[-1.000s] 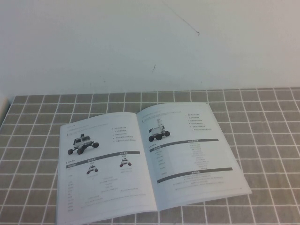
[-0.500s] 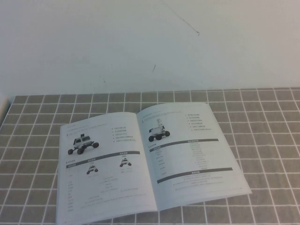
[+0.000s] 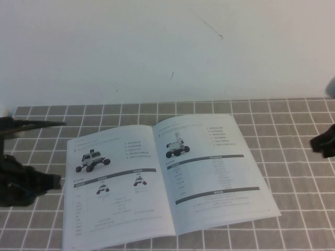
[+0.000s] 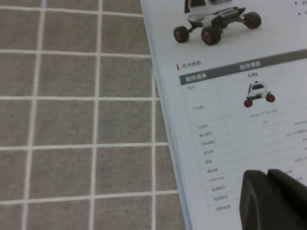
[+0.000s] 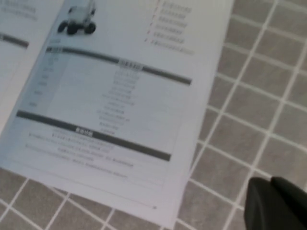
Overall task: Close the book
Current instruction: 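Close the open booklet and leave it lying on the table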
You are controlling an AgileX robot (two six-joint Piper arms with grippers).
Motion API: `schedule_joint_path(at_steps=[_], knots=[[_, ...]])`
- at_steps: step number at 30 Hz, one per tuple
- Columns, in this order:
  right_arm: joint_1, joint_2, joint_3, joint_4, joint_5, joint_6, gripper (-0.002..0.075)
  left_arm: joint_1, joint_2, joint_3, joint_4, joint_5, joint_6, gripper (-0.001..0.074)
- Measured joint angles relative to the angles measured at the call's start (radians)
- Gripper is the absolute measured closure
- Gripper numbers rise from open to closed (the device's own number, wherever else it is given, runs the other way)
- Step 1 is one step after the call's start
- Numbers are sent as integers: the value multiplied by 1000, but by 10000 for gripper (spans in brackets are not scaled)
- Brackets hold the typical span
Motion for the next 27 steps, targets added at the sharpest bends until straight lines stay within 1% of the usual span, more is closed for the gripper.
schedule_joint_path(at_steps=[4, 7, 10, 19, 27], knots=[[95, 202, -54, 2, -6, -26, 729, 0, 161, -69, -122, 26, 117, 738], [159, 311, -111, 5, -19, -33, 729, 0, 239, -100, -148, 26, 147, 738], [194, 375, -169, 7, -23, -33, 729, 0, 285, -117, -152, 26, 162, 738], [235, 533, -316, 7, -23, -37, 729, 0, 430, -211, -152, 40, 169, 738], [235, 621, -336, 16, -27, -41, 729, 0, 583, -272, -82, 34, 171, 738]])
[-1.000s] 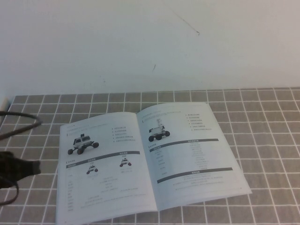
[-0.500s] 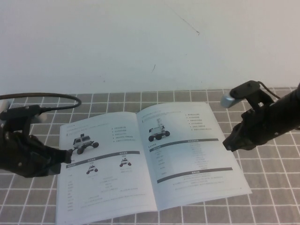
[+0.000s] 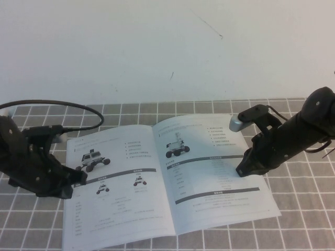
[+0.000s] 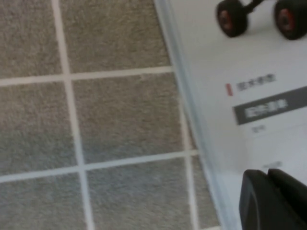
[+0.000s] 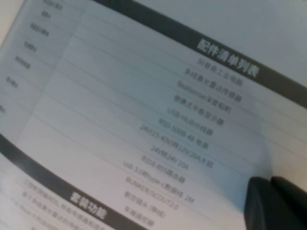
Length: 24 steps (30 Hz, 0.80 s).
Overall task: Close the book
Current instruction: 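Close the open booklet and leave it lying on the table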
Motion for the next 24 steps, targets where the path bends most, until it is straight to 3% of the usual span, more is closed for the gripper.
schedule_joint_path(at_steps=[9, 24], knots=[[0, 23, -6, -18, 2, 4, 729, 0, 36, -8, 149, -47, -114, 738], [0, 33, -18, -24, 21, 18, 729, 0, 59, -10, 179, -49, -190, 738]])
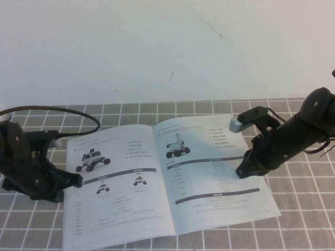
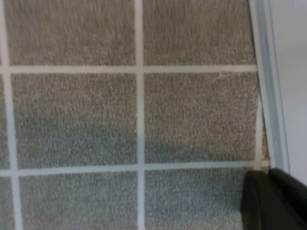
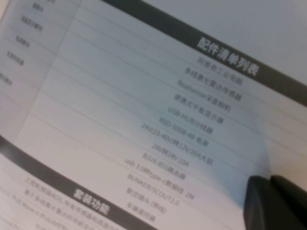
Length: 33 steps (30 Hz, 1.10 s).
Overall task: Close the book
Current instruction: 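Close the open booklet and leave it lying on the table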
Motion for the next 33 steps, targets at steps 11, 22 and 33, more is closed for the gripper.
schedule_joint_path(at_steps=[11, 22, 33], knots=[[0, 2, 0, 0, 2, 0, 729, -28, 26, -14, -57, 7, 24, 738], [0, 2, 0, 0, 4, 0, 729, -113, 42, -15, -404, -35, 239, 737], [0, 4, 0, 22, 4, 0, 729, -121, 65, -5, -1166, 53, 766, 737]])
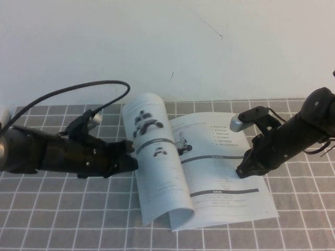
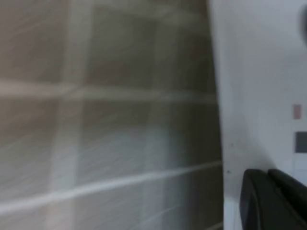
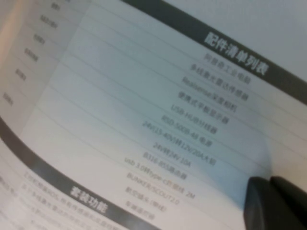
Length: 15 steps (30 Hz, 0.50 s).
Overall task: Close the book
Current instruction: 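Close the open booklet and leave it lying on the table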
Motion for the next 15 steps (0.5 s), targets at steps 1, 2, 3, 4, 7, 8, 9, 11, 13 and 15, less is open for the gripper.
schedule_joint_path(at_steps=[1, 2, 3, 4, 7, 8, 9, 11, 13, 15], knots=[[0, 0, 0, 0, 0, 0, 729, 0, 0, 0, -68, 22, 51, 737], [0, 0, 0, 2, 0, 0, 729, 0, 0, 0, -150, 58, 114, 737], [0, 0, 0, 2, 0, 0, 729, 0, 0, 0, -220, 101, 177, 737], [0, 0, 0, 2, 0, 0, 729, -2, 0, 0, -260, 136, 239, 737], [-2, 0, 0, 2, 0, 0, 729, -6, 0, -16, -318, 255, 352, 737], [-2, 0, 0, 2, 2, 0, 729, -8, 0, -26, -327, 283, 372, 737], [-2, 0, 0, 4, 2, 0, 729, -8, 0, -35, -333, 307, 385, 737], [-2, 0, 0, 4, 2, 0, 729, -8, 0, -49, -335, 331, 395, 735], [-2, 0, 0, -1, 2, 3, 729, -8, 0, -59, -335, 344, 409, 719], [-2, -7, 0, -33, -5, 38, 729, -8, 0, -63, -335, 351, 429, 669]])
